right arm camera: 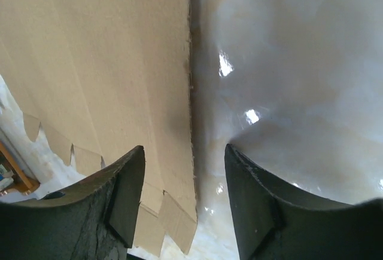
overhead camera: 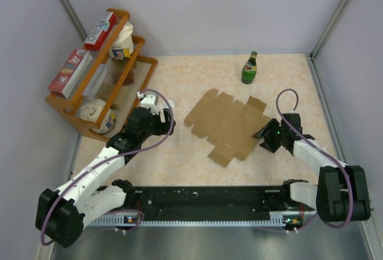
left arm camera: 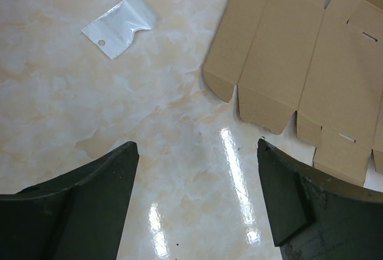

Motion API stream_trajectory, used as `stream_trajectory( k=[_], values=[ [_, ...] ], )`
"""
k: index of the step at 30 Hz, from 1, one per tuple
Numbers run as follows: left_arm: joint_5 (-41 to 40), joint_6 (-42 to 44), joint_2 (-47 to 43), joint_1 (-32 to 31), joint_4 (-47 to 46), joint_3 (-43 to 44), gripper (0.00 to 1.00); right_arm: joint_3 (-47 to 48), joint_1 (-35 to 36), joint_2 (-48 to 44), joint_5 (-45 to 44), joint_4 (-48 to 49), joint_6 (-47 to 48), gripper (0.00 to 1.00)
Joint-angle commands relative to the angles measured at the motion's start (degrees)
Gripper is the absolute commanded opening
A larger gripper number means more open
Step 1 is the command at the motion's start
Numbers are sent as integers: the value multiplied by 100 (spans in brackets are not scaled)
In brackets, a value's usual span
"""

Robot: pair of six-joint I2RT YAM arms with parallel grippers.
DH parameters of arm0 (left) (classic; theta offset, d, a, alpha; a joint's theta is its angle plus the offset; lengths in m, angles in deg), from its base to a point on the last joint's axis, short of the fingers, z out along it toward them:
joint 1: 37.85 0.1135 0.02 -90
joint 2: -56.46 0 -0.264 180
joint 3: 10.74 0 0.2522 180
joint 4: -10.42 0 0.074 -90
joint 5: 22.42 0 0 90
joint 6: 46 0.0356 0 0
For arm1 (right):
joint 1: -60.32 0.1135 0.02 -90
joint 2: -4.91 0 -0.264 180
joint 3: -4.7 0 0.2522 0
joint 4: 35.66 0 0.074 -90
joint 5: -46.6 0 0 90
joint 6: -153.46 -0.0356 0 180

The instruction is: Fold the paper box

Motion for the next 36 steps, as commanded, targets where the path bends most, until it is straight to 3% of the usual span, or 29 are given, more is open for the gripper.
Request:
stream_trajectory(
  k=[1,12,19,21,29,36],
  values=[
    [52,55,1,-27,-214,198,84,-196,-29,288,-20,766,-55,53],
    [105,2,46,-36,-232,198,84,-442,-37,904,50,1610,59,36],
    [140,-16,107,-36,-258,198,84,-469,-29,790,-20,1638,261,14],
    [140,-16,107,-27,-249,215,84,-381,-29,746,-160,1419,287,0],
    [131,133,81,-36,-82,470,84,382,-29,-35,-389,-109,1208,0],
    [113,301,151,-27,-477,479,84,1464,-29,-203,-29,-1806,2317,0]
  ],
)
